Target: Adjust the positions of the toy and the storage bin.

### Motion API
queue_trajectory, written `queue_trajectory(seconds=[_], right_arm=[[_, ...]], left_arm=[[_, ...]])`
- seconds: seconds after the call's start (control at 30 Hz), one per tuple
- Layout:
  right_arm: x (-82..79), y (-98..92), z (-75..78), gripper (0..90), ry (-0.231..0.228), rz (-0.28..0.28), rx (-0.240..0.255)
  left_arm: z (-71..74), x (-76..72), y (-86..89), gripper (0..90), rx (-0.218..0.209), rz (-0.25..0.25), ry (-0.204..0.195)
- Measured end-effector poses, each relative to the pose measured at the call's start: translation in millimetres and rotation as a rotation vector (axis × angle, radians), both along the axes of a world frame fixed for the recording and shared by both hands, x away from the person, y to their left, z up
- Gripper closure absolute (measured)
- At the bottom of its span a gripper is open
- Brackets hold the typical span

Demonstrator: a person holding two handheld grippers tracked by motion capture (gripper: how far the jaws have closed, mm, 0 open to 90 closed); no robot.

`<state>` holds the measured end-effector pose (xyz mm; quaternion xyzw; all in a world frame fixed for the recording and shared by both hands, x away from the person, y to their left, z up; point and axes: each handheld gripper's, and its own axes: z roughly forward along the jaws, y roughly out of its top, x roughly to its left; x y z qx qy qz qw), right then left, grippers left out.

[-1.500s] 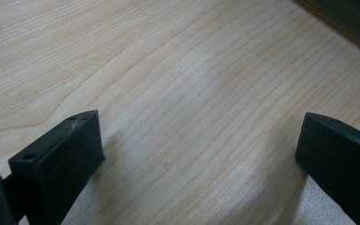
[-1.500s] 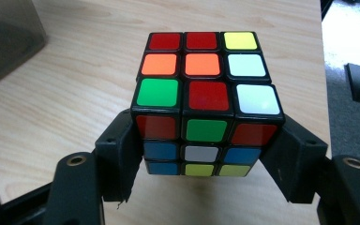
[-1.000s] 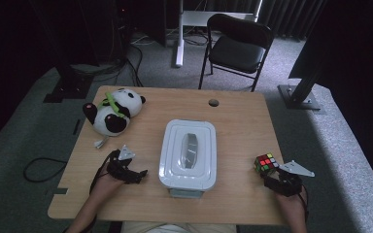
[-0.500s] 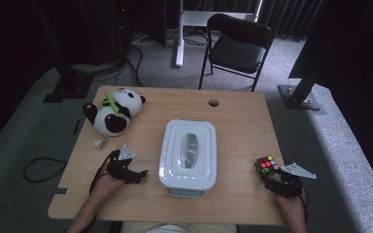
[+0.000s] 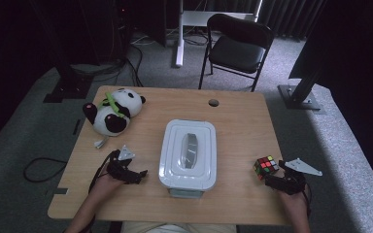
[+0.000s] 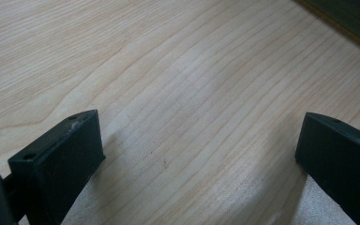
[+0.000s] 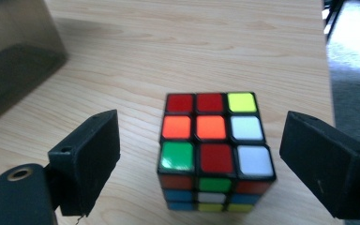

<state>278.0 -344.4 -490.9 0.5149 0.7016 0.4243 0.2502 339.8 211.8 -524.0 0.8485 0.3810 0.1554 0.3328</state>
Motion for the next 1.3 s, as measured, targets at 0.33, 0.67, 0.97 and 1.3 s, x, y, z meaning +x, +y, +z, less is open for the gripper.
queue_trajectory(seconds=[0.33,0.67,0.97,1.3], right_arm=[[8.2,13.9,18.2,12.4,-0.047,0.039,0.003],[15.4,43.6,30.4,13.2,-0.096,0.134,-0.022],[24.3,68.9,28.1,13.4,-0.1,0.196,-0.002],[30.5,93.5,10.8,14.0,-0.051,0.237,-0.021]], left_arm=[[0.0,-1.2,-0.4,1.7,0.0,0.012,0.001],[0.0,-2.4,0.3,1.7,-0.001,0.007,0.0],[-0.1,-2.8,0.8,1.7,-0.001,0.003,-0.001],[-0.2,-3.5,1.7,1.6,-0.001,-0.01,-0.001]])
